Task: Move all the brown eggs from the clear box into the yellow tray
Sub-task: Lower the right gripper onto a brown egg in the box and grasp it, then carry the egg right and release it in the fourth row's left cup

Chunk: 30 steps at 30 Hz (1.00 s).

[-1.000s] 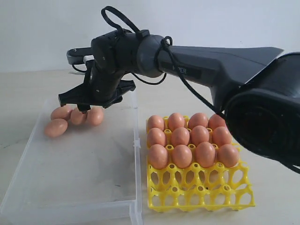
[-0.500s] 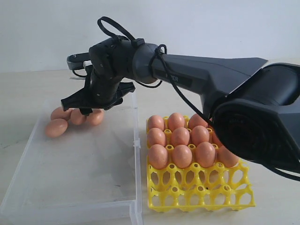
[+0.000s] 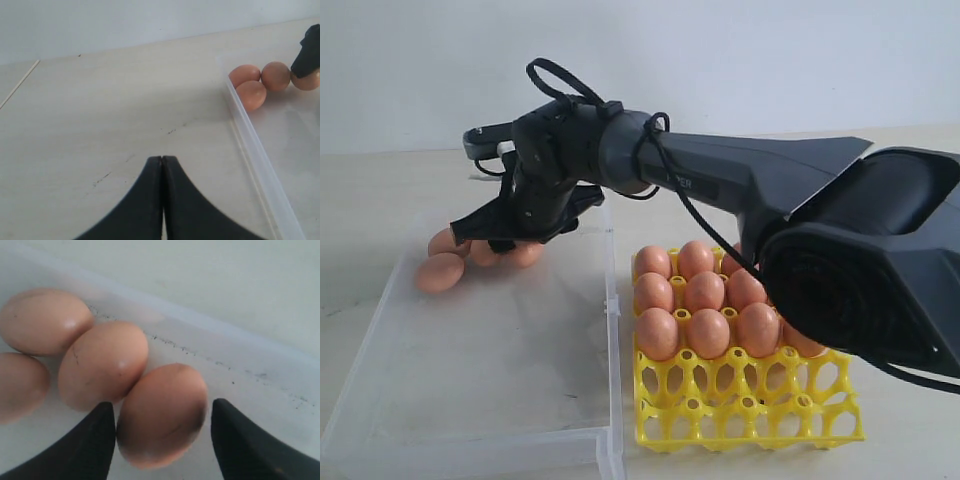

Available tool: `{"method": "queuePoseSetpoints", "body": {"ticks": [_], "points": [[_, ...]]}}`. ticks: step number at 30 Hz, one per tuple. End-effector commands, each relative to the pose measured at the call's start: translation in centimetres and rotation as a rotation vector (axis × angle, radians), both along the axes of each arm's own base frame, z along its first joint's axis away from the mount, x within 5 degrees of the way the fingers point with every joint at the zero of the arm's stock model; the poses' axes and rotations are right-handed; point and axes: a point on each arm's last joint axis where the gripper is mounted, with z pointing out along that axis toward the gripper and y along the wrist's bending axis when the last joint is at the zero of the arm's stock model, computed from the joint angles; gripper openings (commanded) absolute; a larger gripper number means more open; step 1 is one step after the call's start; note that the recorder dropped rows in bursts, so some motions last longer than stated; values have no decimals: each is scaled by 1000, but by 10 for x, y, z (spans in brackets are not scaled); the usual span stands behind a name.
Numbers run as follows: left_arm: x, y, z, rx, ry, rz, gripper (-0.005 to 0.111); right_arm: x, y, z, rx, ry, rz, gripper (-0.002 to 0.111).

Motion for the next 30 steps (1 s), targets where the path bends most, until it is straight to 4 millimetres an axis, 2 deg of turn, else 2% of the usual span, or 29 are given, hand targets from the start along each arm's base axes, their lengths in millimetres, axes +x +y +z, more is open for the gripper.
{"method": "queuePoseSetpoints", "body": {"ticks": [1,3,5,7,10,18,23,24,25,26,27,28,29,30], "points": [[0,0,2,-6,-19,-6,0,2,1,-3,0,-9,2,56],[0,0,2,-6,-19,-6,0,2,1,-6,-1,-4,1,56],[0,0,2,-6,-19,-6,0,2,1,-6,0,-6,1,50],[0,0,2,-6,-19,-6,0,2,1,-6,2,-7,1,34],[0,0,2,-6,-19,-6,0,2,1,0,-7,-27,41,0],[0,0,2,-6,-19,-6,0,-3,2,54,58,-148,91,0],[0,0,2,-6,-19,-6,0,-28,-6,79,151,-297,198,0],[0,0,2,-6,-19,-6,0,-45,-19,88,206,-381,219,0],[0,0,2,-6,-19,-6,0,-53,-27,92,228,-423,227,0],[0,0,2,-6,-19,-6,0,-74,-49,101,269,-537,247,0],[0,0,2,-6,-19,-6,0,-85,-61,98,284,-567,243,0],[0,0,2,-6,-19,-6,0,-110,-89,103,291,-637,236,0],[0,0,2,-6,-19,-6,0,-120,-102,107,287,-674,227,0],[0,0,2,-6,-19,-6,0,-141,-131,104,270,-722,186,0]]}}
